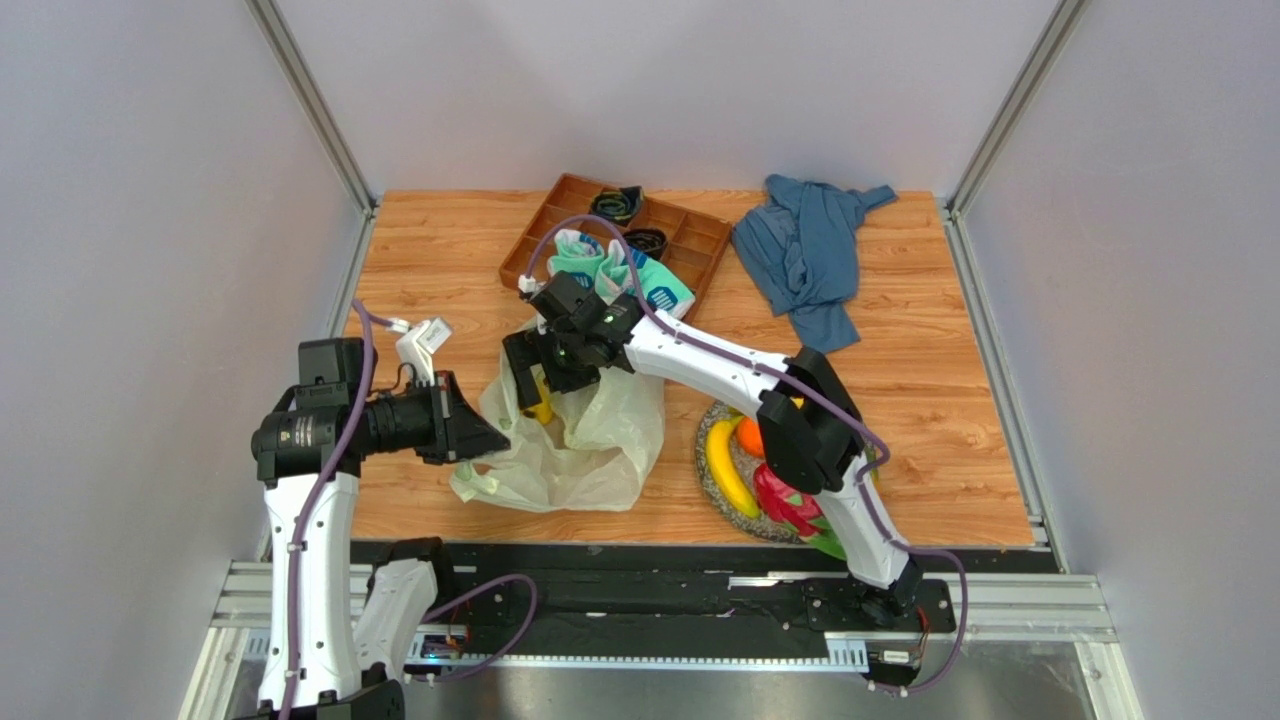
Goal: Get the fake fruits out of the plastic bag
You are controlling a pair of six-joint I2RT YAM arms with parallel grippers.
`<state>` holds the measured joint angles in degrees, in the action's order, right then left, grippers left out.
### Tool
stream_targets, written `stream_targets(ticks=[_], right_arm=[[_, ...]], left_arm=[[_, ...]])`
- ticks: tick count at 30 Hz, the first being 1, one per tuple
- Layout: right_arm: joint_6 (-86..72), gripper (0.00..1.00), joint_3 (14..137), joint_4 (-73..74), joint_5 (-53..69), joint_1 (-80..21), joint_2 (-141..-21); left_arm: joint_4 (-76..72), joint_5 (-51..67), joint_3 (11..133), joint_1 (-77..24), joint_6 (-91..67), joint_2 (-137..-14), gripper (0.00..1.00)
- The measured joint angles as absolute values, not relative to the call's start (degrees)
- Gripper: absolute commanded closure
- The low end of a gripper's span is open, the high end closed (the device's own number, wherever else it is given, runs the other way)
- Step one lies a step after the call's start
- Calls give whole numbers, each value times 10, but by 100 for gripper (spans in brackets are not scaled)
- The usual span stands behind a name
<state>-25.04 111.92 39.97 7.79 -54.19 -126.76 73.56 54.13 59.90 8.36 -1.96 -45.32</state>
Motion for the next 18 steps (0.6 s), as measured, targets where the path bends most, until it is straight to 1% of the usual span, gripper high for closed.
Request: stream_targets(ticks=[1, 4, 7, 10, 12, 15, 16, 18], right_arm=[[-249, 23, 1107, 398, 88, -543, -1253], [-245, 35, 1084, 394, 136, -546, -1214], [-246, 40, 1080, 378, 189, -547, -1202], [-253, 41, 1079, 363, 232, -547, -1207], [-260, 39, 1076, 355, 253, -547, -1213], [-274, 32, 1076, 344, 268, -548, -1229], [-279, 24, 1076, 342, 270, -548, -1234], [-290, 15, 1076, 333, 273, -548, -1246]], left_arm=[[733, 541, 598, 84, -21, -453, 100], [723, 539, 597, 84, -25, -454, 100], [710, 537, 597, 85, -27, -460, 100], [704, 537, 598, 86, -29, -470, 100], [704, 536, 602, 86, -29, -476, 100], [703, 536, 611, 87, -29, -485, 100], [704, 537, 613, 87, -29, -486, 100], [704, 537, 618, 87, -29, -486, 100]])
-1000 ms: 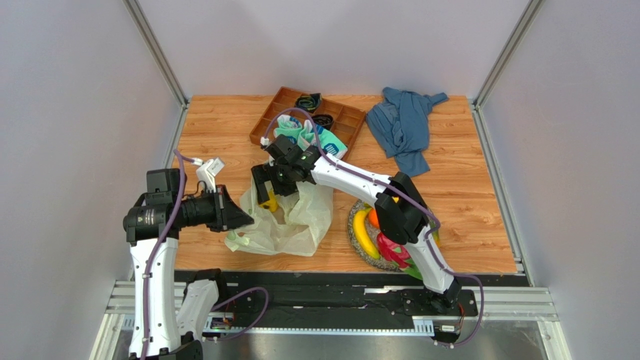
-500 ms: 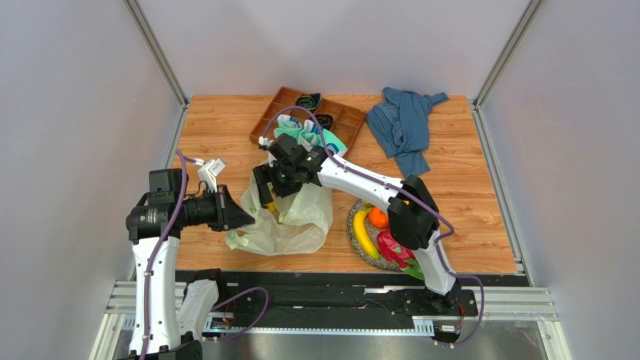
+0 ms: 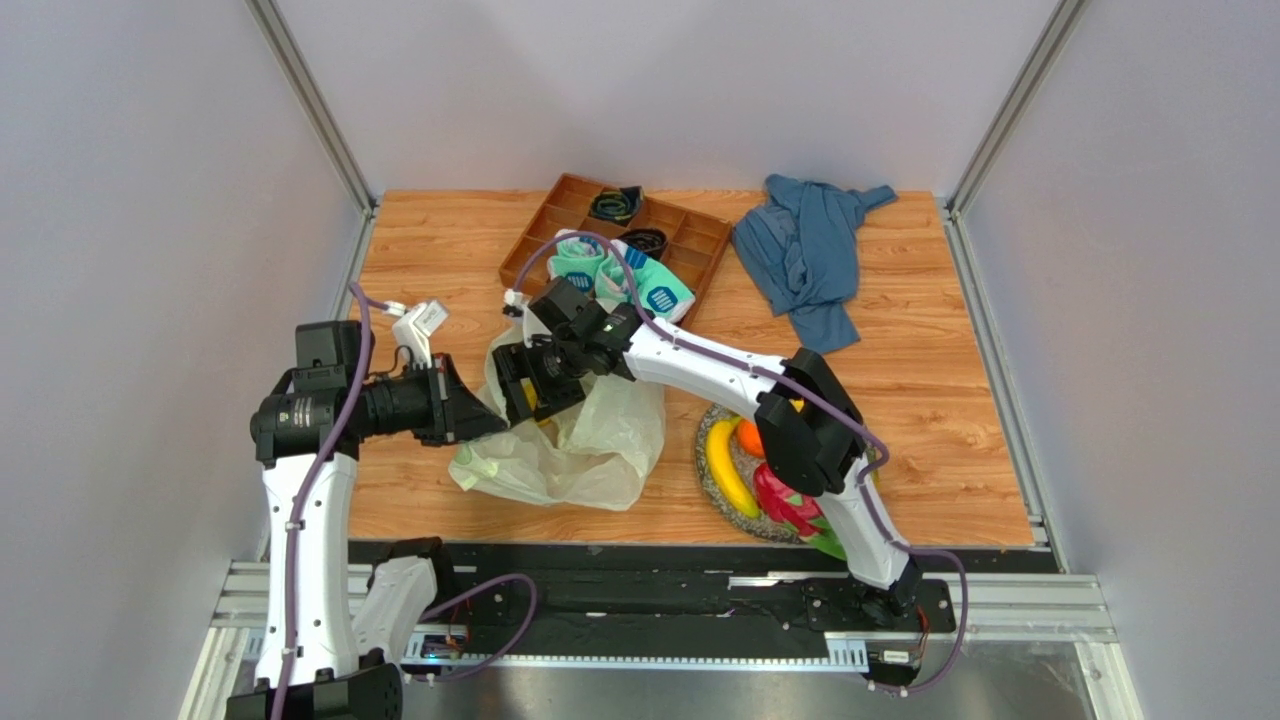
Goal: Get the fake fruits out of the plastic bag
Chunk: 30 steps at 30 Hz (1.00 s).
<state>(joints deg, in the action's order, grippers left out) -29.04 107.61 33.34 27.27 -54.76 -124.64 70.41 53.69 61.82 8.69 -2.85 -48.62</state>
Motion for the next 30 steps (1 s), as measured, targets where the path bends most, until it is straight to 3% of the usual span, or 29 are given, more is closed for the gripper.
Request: stream_targets(ticks=[1, 3, 15, 26, 30], right_arm=[[-296, 6, 1076, 331, 273, -548, -1253], [-305, 0, 1076, 333, 269, -548, -1265], [-316, 0, 1100, 363, 183, -554, -1294], [-300, 1, 1198, 405, -9, -603, -1355], [-282, 8, 1232, 399, -34, -618, -1379]], left_arm=[[705, 537, 621, 87, -28, -486, 100], [707, 537, 625, 88, -25, -486, 100], [709, 548, 614, 89, -22, -491, 100], [724, 602, 600, 91, -13, -491, 100], [723, 606, 598, 91, -13, -491, 100]])
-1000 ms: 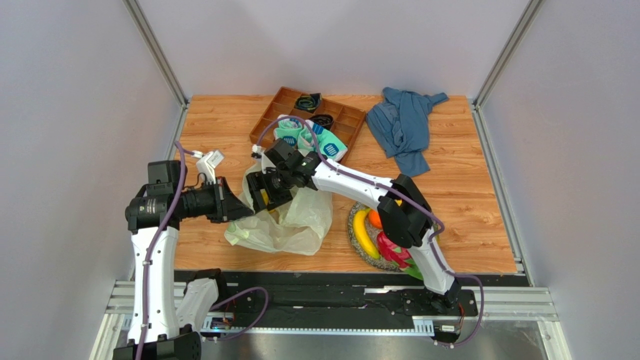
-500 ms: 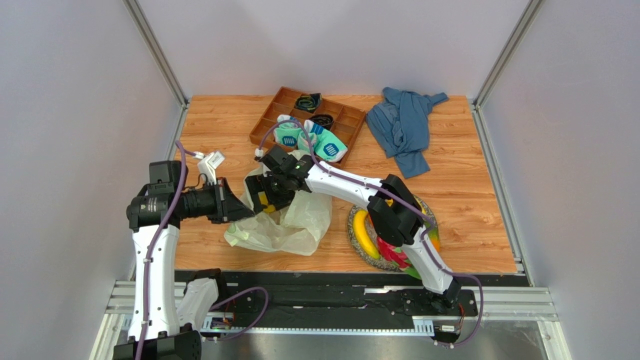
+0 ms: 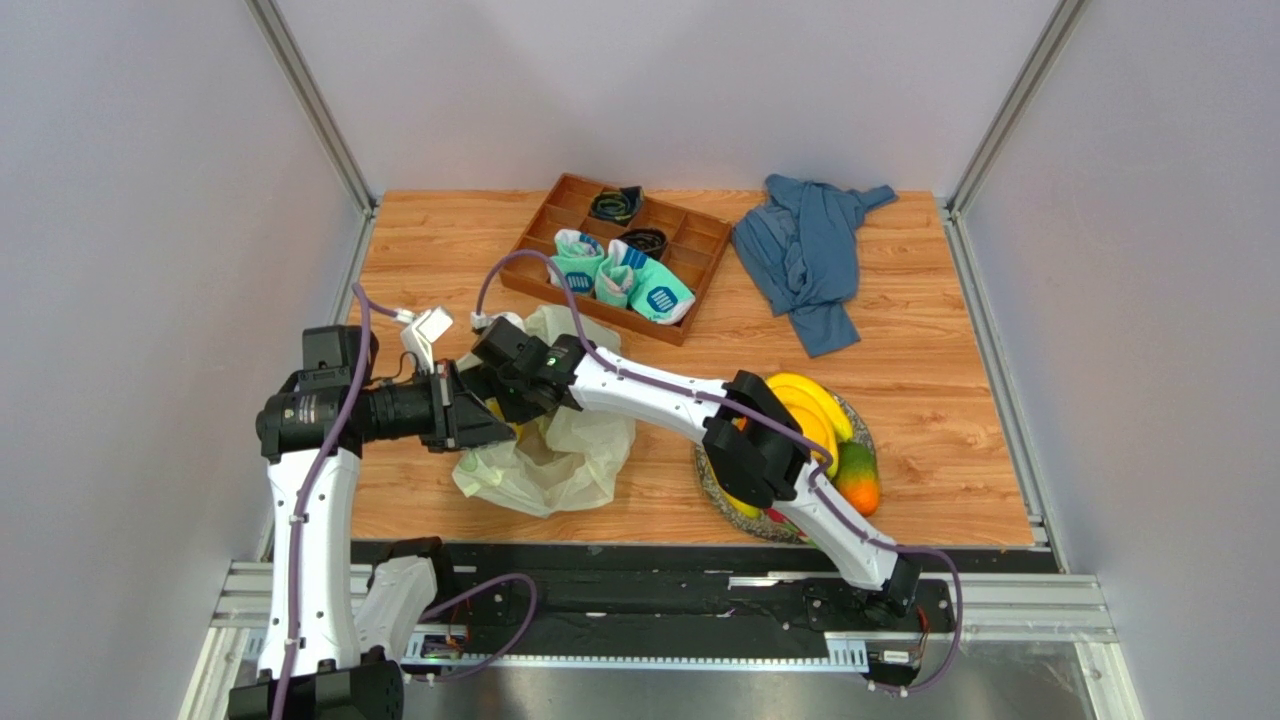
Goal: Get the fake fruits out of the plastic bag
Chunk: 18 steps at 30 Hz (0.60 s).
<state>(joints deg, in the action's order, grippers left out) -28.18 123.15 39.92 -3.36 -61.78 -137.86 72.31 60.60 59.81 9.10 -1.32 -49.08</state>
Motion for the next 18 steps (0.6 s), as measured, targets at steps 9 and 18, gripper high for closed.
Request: stream_targets(ticks=[9, 18], right_arm=[[-208, 59, 1236, 379, 0, -619, -1394], [-114, 81, 1114, 375, 86, -573, -1316]], left_arm=[[721, 601, 596, 91, -16, -479, 100], [720, 531, 597, 92, -13, -468, 100]])
